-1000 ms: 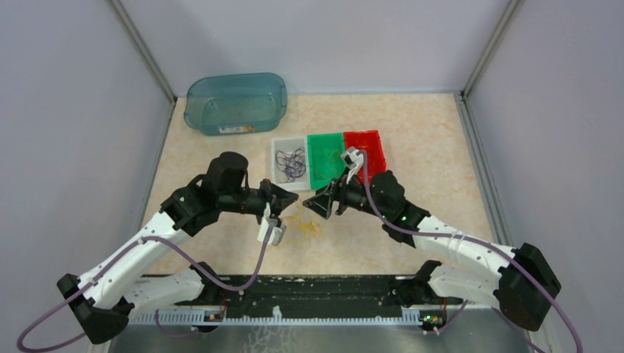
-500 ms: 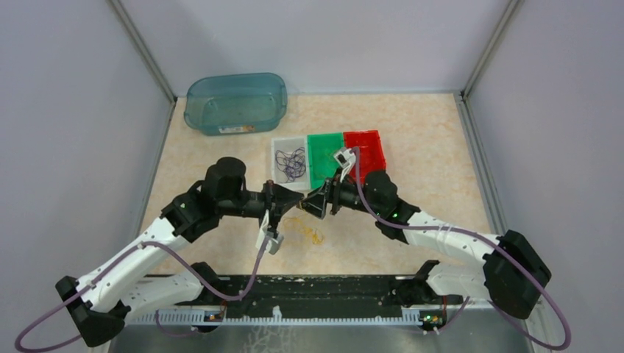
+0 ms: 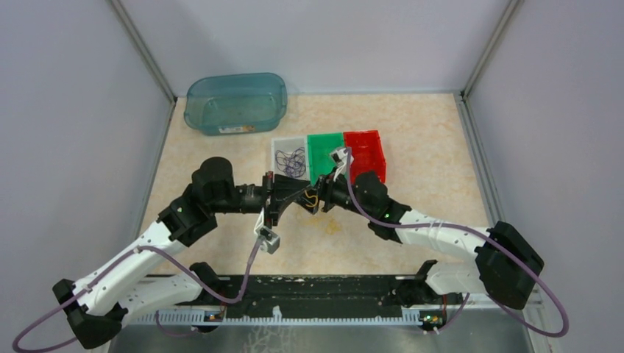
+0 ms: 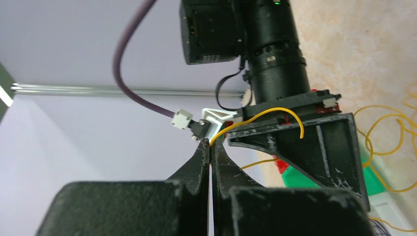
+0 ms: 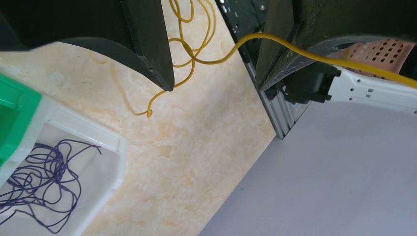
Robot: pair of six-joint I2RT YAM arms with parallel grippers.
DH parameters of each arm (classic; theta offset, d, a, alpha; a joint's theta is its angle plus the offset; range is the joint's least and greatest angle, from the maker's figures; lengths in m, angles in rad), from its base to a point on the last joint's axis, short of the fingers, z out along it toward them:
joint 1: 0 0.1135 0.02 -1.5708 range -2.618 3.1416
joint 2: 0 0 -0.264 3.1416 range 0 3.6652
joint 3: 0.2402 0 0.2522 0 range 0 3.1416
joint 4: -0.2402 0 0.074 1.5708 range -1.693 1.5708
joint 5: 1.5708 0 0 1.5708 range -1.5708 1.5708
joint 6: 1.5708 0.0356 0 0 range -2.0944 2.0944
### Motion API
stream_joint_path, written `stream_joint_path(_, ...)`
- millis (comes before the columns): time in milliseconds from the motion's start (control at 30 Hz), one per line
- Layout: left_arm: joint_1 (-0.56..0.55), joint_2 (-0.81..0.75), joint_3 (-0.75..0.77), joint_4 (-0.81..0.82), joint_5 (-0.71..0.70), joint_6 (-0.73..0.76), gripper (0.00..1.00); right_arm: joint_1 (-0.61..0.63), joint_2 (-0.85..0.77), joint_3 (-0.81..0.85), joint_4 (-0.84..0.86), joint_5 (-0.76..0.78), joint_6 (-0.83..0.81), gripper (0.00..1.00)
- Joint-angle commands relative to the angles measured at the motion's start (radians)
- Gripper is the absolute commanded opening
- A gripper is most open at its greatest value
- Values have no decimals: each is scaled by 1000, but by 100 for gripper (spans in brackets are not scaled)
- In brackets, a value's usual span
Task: Untangle the cables
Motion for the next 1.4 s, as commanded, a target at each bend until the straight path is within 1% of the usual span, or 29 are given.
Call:
stream_joint_path(0,-11,-22,17,152,49,-15,0,7,1,-17,98,106,7,62)
stream_joint_path(67,-10,-27,22,193,54,-23,0,7,7,-38,107,131,9,61)
stream_joint_path(267,-11,-27,69,228,48,-22,0,7,42,-86,143,168,17,59)
stream_joint_path(300,-12,-30,86,254,40,-25,0,8,61,-106,161,178,25,58)
stream_joint_path(467,-12,-20,140,255,24,-15,0,7,83,-155,201,184,46,54)
stream_joint_path(767,-12,19,254,319,-34,16,0,7,103,-231,235,208,68,53)
stream_joint_path(933,-11,45,323,359,-75,65,0,7,109,-274,255,220,81,52)
stream_joint_path(1067,-11,87,407,409,-123,94,0,7,125,-310,278,226,92,52)
stream_joint_path(1133,-11,110,450,418,-146,115,0,8,133,-321,277,231,96,52)
stream_joint_path(1367,-11,184,565,525,-199,188,0,7,150,-350,263,251,91,53)
